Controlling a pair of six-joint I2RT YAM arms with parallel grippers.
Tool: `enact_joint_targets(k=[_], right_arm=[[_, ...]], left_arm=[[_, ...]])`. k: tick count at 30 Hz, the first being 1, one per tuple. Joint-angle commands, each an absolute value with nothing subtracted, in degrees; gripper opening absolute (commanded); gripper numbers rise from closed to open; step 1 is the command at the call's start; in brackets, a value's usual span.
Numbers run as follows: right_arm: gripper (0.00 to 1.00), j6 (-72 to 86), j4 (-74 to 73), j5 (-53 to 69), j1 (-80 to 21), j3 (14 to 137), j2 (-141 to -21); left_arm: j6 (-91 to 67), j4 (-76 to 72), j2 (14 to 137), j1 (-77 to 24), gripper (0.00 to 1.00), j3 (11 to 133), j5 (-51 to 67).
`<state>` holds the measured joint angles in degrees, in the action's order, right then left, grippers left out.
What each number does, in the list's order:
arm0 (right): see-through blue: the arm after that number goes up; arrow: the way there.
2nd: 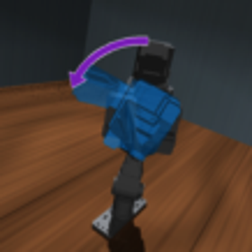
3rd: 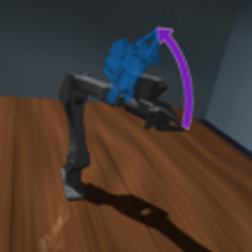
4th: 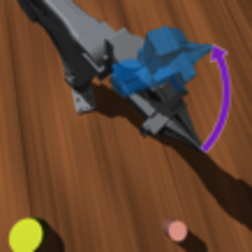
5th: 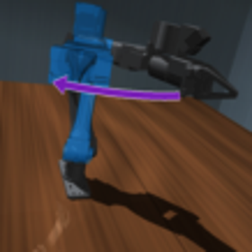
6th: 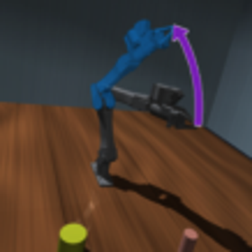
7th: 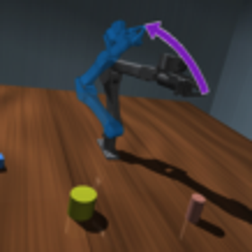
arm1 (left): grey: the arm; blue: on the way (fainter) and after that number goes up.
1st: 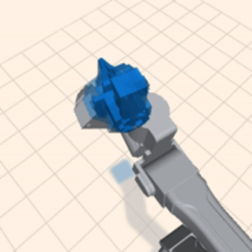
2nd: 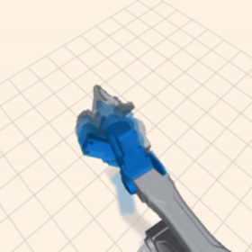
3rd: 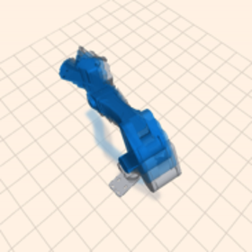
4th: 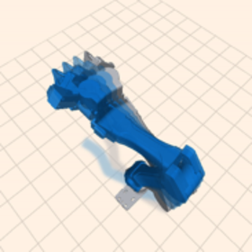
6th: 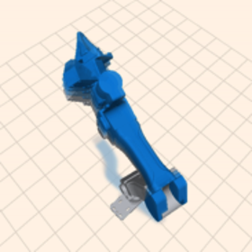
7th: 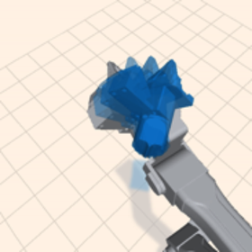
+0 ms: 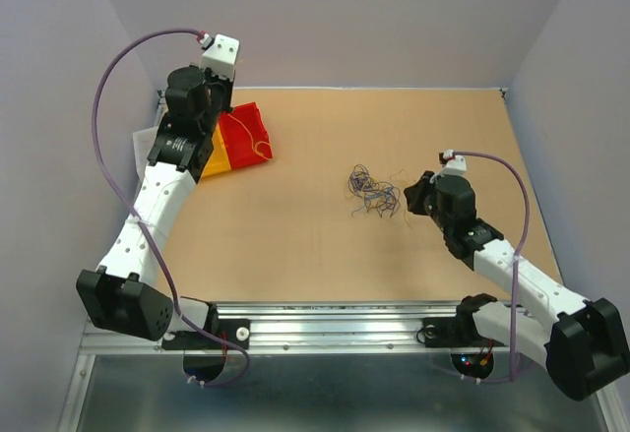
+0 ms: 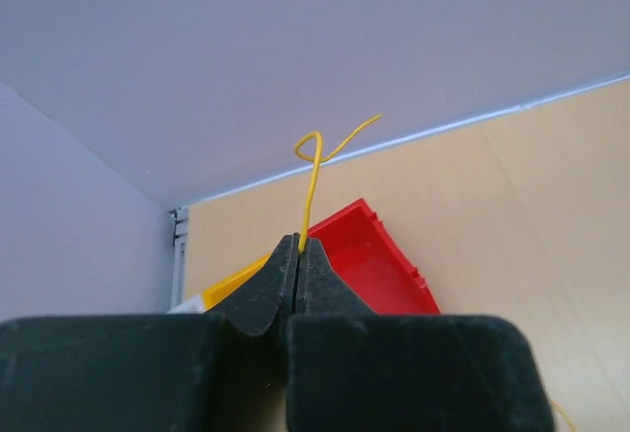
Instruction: Untangle the cables
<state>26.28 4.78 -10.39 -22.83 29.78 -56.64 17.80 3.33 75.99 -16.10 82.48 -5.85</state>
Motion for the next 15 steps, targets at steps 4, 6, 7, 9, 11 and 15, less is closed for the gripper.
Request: enact_joint_targets(k=[4,6,7,9,11,15], right_arm=[[0.07,24.1,9.4,-7.2,-22.6,32.7,-57.0],[0.07,24.0,9.5,-6.9,-22.6,32.6,-57.0],[0.07,24.1,9.6,-6.9,-22.6,32.6,-57.0],[0.07,24.1,9.8,-6.5,-22.6,32.6,-57.0],[0.07,24.0,9.8,-6.3,-22.7,32.6,-57.1],[0.07,24.0,10.2,-6.0,-22.6,32.8,-57.7]], left_arm=[[24.1,-8.3,72.9,-9.9,0.00,74.6,-0.3],[25.5,-10.3,73.3,-8.9,0.00,73.3,-0.3],[25.5,-10.8,73.6,-8.4,0.00,73.2,-0.3],[25.8,-11.4,75.4,-6.7,0.00,73.9,1.2],[25.8,-12.4,77.2,-5.4,0.00,74.3,3.7],[25.1,-12.7,81.4,-4.1,0.00,76.5,6.4]])
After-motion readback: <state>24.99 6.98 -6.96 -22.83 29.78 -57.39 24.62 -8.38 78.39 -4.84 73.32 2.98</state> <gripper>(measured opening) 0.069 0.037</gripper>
